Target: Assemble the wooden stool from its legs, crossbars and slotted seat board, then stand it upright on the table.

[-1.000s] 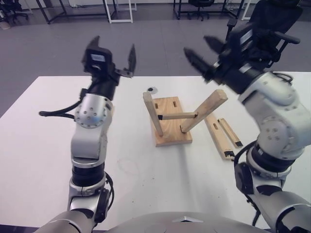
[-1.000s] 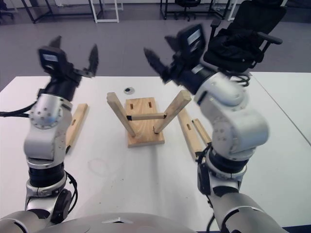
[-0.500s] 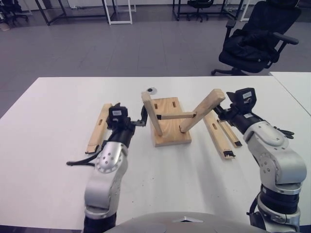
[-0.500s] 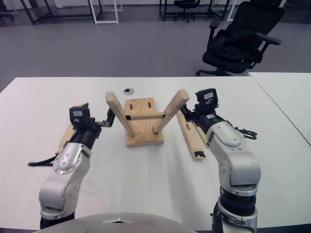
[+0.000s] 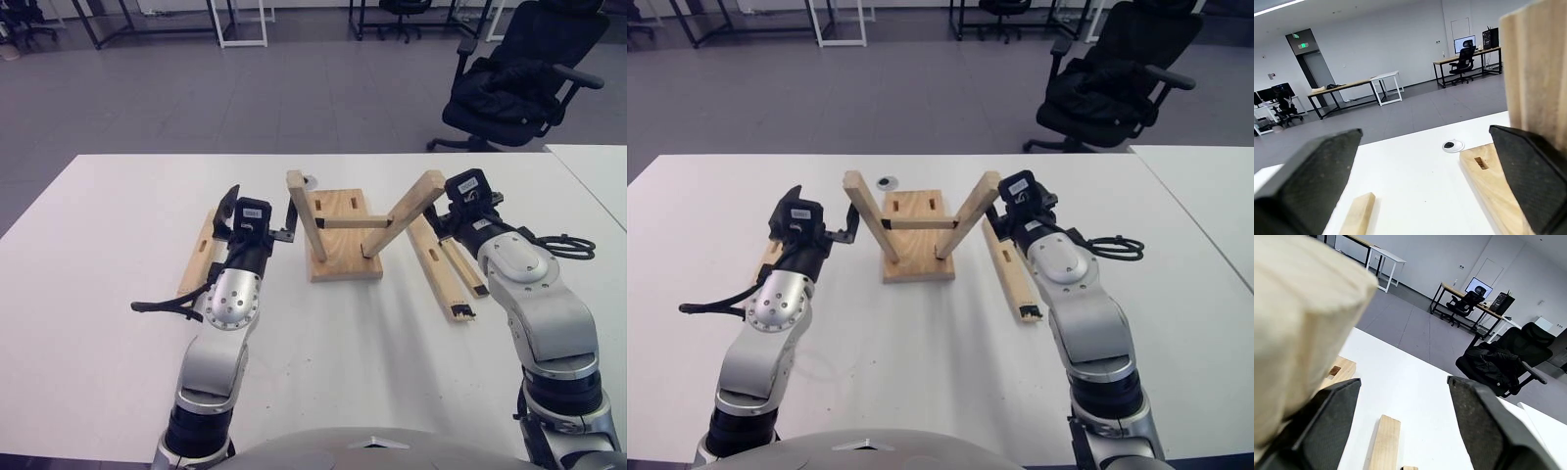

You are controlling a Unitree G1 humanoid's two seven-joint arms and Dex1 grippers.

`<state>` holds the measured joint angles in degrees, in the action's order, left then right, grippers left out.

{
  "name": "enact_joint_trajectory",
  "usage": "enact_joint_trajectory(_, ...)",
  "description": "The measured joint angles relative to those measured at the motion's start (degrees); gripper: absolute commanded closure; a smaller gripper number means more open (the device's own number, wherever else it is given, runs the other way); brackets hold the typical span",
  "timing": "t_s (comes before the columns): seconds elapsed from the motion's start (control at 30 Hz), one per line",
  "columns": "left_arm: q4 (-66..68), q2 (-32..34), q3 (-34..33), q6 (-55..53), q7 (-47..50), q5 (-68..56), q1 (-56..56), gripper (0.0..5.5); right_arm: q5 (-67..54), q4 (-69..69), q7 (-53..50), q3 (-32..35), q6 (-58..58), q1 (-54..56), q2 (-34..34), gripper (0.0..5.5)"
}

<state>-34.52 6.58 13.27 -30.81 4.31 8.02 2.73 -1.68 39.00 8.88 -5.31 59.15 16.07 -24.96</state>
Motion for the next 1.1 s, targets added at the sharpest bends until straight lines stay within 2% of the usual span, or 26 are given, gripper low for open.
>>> enact_joint_trajectory(0.3,1.2,2.3,0.9,0.0,-0.1,3.5,2.0,0.68,4.0,0.2,1.0,-3.8,0.0,1.8,-2.4,2.18)
enact_joint_trajectory(0.57,0.8,2.8,0.2,0.0,-1.7,3.3,1.7,0.68,3.6,-0.3,2.2,-1.7,-1.7,0.8,-0.4,2.18)
enact_joint_trajectory(0.63,-1.0,4.3,-3.0,0.6,-5.6,-0.8,-1.3,0.68,1.4,-0.8,4.1,0.3,-5.9,-0.9,0.8,2.18)
enact_joint_trajectory(0.77,-2.0,9.8,-14.7,3.3,-14.2,-9.1,-1.8,0.68,-5.8,-6.4,5.6,11.0,-13.5,3.2,5.3,2.18)
enact_joint_trajectory(0.87,0.9,11.9,-23.0,3.5,-17.5,-16.7,9.0,0.68,-9.1,-12.6,5.8,16.6,-16.0,10.9,4.9,2.18)
enact_joint_trajectory(0.97,3.5,13.6,-27.0,1.8,-20.0,-23.9,19.7,0.68,-12.9,-16.5,7.4,20.1,-16.8,13.9,3.7,2.18)
enact_joint_trajectory(1.1,1.7,9.9,-33.2,-5.5,-17.3,-45.8,33.3,0.68,-34.0,-12.6,12.2,25.8,-14.6,22.8,7.9,2.18)
